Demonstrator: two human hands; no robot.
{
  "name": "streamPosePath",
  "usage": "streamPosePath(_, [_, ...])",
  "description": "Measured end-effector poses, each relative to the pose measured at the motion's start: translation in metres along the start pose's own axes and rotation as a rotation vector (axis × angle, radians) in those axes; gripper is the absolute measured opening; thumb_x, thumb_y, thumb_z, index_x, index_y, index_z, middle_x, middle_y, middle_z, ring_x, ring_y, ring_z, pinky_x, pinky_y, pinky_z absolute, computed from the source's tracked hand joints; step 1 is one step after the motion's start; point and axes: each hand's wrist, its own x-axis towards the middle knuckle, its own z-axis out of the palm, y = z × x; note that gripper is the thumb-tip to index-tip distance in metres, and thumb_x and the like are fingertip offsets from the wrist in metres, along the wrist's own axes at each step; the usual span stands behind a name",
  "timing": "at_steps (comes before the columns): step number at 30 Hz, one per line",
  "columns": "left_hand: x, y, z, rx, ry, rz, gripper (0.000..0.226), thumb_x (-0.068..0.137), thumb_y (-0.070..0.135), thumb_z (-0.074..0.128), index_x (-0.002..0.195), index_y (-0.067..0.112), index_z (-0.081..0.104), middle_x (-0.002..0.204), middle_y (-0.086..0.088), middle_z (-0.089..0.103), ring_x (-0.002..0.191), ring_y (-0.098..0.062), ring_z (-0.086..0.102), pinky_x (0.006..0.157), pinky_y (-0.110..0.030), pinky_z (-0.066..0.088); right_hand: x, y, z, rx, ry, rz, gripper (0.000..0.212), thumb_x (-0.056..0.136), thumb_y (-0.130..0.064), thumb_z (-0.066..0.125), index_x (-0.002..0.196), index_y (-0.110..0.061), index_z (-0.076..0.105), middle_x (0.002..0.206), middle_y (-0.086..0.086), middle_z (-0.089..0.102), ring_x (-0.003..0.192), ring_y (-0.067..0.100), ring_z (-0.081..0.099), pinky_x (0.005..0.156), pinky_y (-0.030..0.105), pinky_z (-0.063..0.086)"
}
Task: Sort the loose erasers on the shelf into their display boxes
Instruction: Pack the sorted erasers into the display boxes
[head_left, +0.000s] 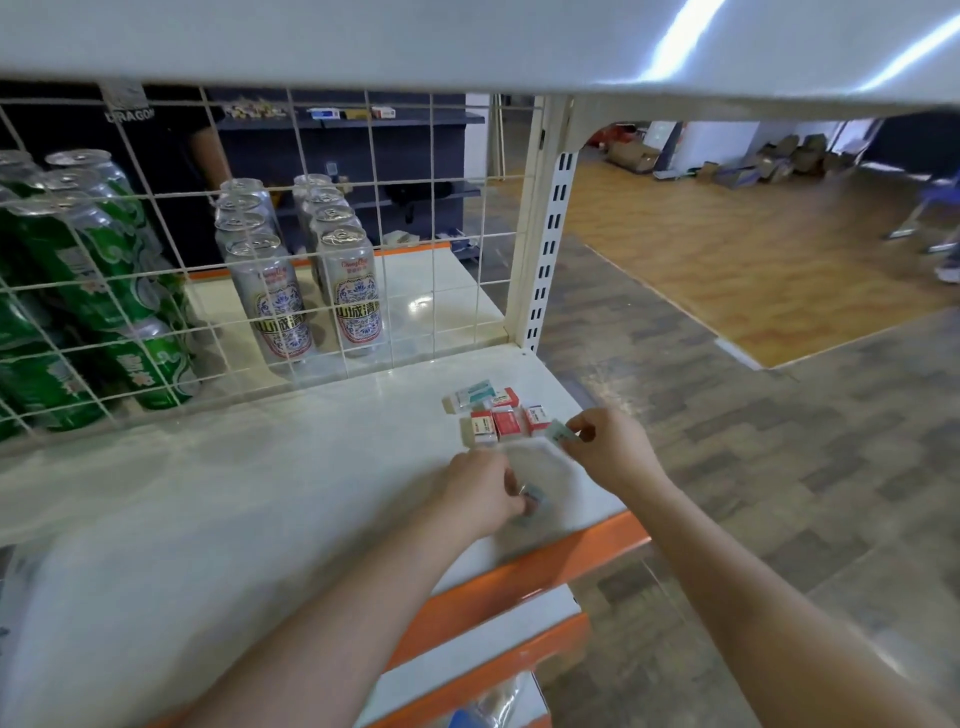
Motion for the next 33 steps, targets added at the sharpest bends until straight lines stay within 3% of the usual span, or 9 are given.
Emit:
streamPosePath(5, [0.003, 0.001, 0.004, -0.017, -0.043, -0.069, 0.015, 0.078, 0.032, 0.068, 0.077, 0.018, 0.063, 0.097, -0.005, 0.067, 0.094, -0.025, 0.062, 0.08, -0.033, 0.05, -0.015, 0.005, -0.006, 0.032, 0.019, 0.05, 0.025, 0.087, -0.026, 0.061, 0.103, -0.008, 0.065, 0.079, 0.001, 0.056, 0.074, 0.016, 0.049, 0.062, 0.023, 0.035])
streamPosePath(10, [0.005, 0.003, 0.006, -0.079, -0.075, -0.094, 0.019, 0.079, 0.02, 0.064, 0.085, 0.003, 0.068, 0.097, -0.016, 0.068, 0.094, -0.03, 0.062, 0.08, -0.036, 0.049, -0.025, 0.008, -0.007, 0.02, 0.04, 0.042, 0.023, 0.087, -0.024, 0.061, 0.102, -0.007, 0.066, 0.079, 0.0, 0.055, 0.075, 0.015, 0.048, 0.064, 0.023, 0.034])
streamPosePath(17, [-0.004, -0.006, 0.003, -0.152, -0.056, -0.096, 0.022, 0.084, 0.017, 0.064, 0.104, 0.009, 0.066, 0.111, -0.008, 0.064, 0.105, -0.022, 0.059, 0.09, -0.03, 0.046, -0.028, 0.002, -0.003, 0.003, 0.02, 0.034, 0.027, 0.089, -0.022, 0.059, 0.111, -0.008, 0.064, 0.098, 0.006, 0.066, 0.079, 0.014, 0.05, 0.069, 0.023, 0.04])
streamPosePath(25, [-0.005, -0.003, 0.008, -0.095, -0.092, -0.14, 0.023, 0.081, 0.021, 0.064, 0.092, 0.001, 0.066, 0.102, -0.018, 0.066, 0.097, -0.03, 0.061, 0.08, -0.034, 0.047, -0.029, -0.002, -0.002, -0.016, 0.02, 0.05, 0.027, 0.09, -0.017, 0.055, 0.115, -0.009, 0.063, 0.105, 0.007, 0.067, 0.087, 0.019, 0.058, 0.07, 0.024, 0.044])
streamPosePath(29, [-0.01, -0.013, 0.003, -0.092, 0.028, -0.128, 0.011, 0.086, 0.027, 0.06, 0.09, 0.017, 0.063, 0.105, -0.005, 0.065, 0.098, -0.026, 0.06, 0.081, -0.032, 0.047, -0.032, -0.005, 0.0, 0.019, 0.011, 0.028, 0.025, 0.09, -0.019, 0.057, 0.111, -0.009, 0.065, 0.106, 0.005, 0.067, 0.095, 0.019, 0.059, 0.076, 0.026, 0.045])
streamPosePath(33, [-0.021, -0.038, -0.012, -0.094, 0.216, -0.118, 0.011, 0.085, 0.029, 0.061, 0.08, 0.024, 0.052, 0.099, 0.001, 0.062, 0.093, -0.021, 0.058, 0.076, -0.032, 0.047, -0.033, -0.01, 0.012, 0.047, -0.004, 0.008, 0.022, 0.088, -0.025, 0.06, 0.105, -0.012, 0.067, 0.103, 0.002, 0.067, 0.086, 0.014, 0.056, 0.07, 0.021, 0.039])
